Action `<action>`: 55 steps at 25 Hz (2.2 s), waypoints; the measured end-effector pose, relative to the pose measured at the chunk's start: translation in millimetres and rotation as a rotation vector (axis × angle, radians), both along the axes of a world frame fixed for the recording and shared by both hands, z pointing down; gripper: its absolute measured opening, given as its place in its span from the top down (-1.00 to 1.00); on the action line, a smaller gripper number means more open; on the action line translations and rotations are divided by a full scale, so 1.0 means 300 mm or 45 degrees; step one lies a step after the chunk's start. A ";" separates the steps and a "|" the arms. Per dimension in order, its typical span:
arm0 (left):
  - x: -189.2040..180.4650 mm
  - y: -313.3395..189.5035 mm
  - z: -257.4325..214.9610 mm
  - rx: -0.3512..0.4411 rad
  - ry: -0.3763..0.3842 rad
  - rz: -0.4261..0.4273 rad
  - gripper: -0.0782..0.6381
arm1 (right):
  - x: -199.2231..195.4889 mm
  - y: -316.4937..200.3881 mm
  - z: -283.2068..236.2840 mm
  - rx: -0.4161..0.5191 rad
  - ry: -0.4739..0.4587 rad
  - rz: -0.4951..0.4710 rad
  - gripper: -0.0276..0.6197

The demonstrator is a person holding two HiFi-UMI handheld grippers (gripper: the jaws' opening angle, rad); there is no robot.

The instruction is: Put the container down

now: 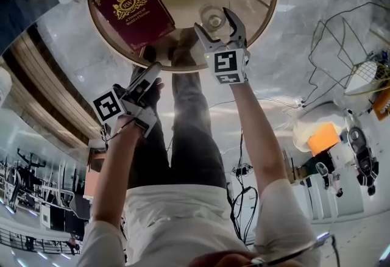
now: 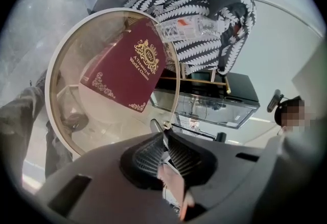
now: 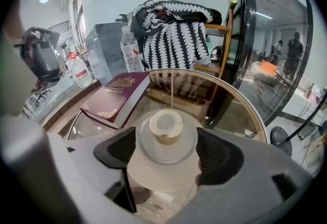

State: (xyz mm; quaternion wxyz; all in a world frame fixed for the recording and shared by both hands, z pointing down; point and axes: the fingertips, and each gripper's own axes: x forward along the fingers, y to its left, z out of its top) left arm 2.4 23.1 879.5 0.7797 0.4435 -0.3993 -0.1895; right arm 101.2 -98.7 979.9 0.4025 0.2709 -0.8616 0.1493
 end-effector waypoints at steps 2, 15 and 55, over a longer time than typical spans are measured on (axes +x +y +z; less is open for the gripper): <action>-0.006 0.000 -0.014 0.010 0.000 0.010 0.70 | 0.006 -0.003 -0.023 0.020 0.013 0.008 -0.23; -0.026 -0.036 -0.216 0.213 -0.099 0.278 0.71 | 0.029 0.004 -0.267 0.042 -0.002 0.206 -0.12; -0.154 -0.147 -1.313 1.010 -0.867 0.724 0.71 | 0.108 0.135 -1.629 0.350 -0.203 0.501 0.93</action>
